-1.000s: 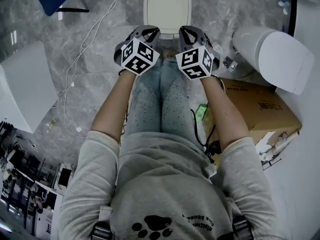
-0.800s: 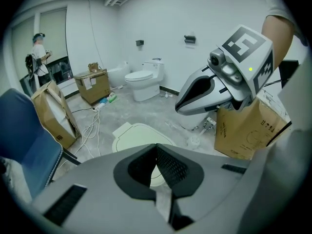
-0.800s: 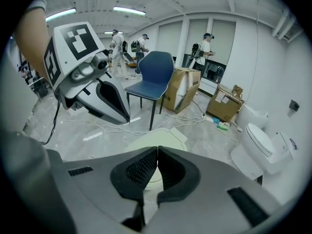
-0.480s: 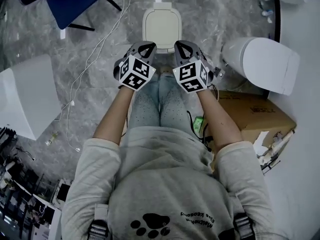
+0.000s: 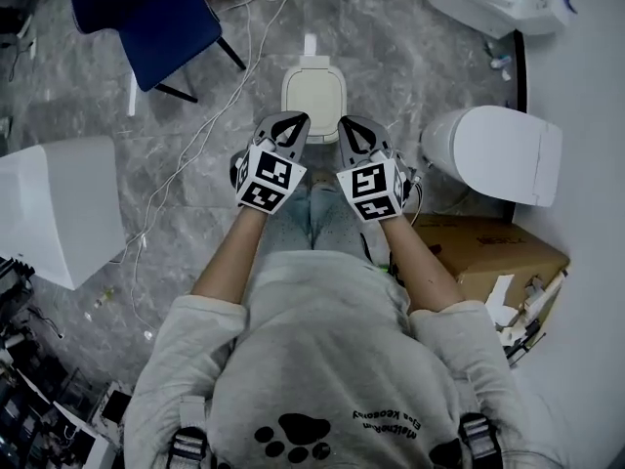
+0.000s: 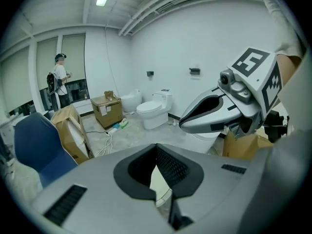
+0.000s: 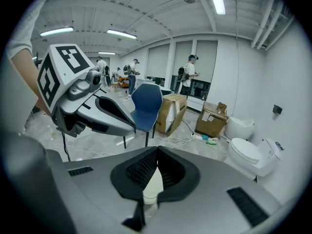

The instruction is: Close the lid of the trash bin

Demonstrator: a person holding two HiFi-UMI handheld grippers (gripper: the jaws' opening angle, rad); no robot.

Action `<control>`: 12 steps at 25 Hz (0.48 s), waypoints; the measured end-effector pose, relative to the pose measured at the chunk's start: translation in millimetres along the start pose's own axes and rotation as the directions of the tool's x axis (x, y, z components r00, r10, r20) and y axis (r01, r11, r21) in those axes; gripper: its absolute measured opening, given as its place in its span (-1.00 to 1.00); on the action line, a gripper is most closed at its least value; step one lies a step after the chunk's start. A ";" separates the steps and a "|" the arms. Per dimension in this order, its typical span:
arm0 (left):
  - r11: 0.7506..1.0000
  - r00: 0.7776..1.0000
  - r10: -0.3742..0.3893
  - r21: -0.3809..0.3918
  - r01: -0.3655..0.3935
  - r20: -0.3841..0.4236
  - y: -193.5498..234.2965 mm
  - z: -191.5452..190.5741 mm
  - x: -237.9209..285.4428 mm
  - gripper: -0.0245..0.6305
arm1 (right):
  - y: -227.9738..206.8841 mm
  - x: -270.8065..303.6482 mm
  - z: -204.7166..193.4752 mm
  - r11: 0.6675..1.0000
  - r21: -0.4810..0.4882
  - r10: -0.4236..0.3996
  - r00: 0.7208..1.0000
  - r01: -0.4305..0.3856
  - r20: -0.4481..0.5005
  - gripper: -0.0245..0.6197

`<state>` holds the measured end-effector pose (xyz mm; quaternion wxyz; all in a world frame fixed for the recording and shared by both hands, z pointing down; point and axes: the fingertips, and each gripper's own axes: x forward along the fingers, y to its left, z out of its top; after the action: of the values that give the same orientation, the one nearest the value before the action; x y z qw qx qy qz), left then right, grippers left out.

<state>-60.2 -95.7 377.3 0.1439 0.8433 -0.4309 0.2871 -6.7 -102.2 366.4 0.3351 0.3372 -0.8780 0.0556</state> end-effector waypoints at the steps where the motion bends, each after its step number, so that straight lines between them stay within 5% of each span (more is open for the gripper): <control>1: 1.000 1.000 0.007 -0.003 -0.007 0.014 -0.8 8.1 -6.3 -0.86 | -1.0 -6.7 9.0 1.000 0.011 -0.004 1.000 0.004 0.015 -0.82; 12: 0.990 0.963 0.143 -0.039 -0.138 0.229 -16.2 102.6 -83.5 -0.86 | -14.4 -93.8 92.2 0.991 0.108 -0.102 0.969 0.080 0.223 -0.82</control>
<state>-48.9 -82.7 245.1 0.0817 0.8366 -0.5067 0.1913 3.0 -91.0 235.0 0.2171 0.3975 -0.8905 0.0443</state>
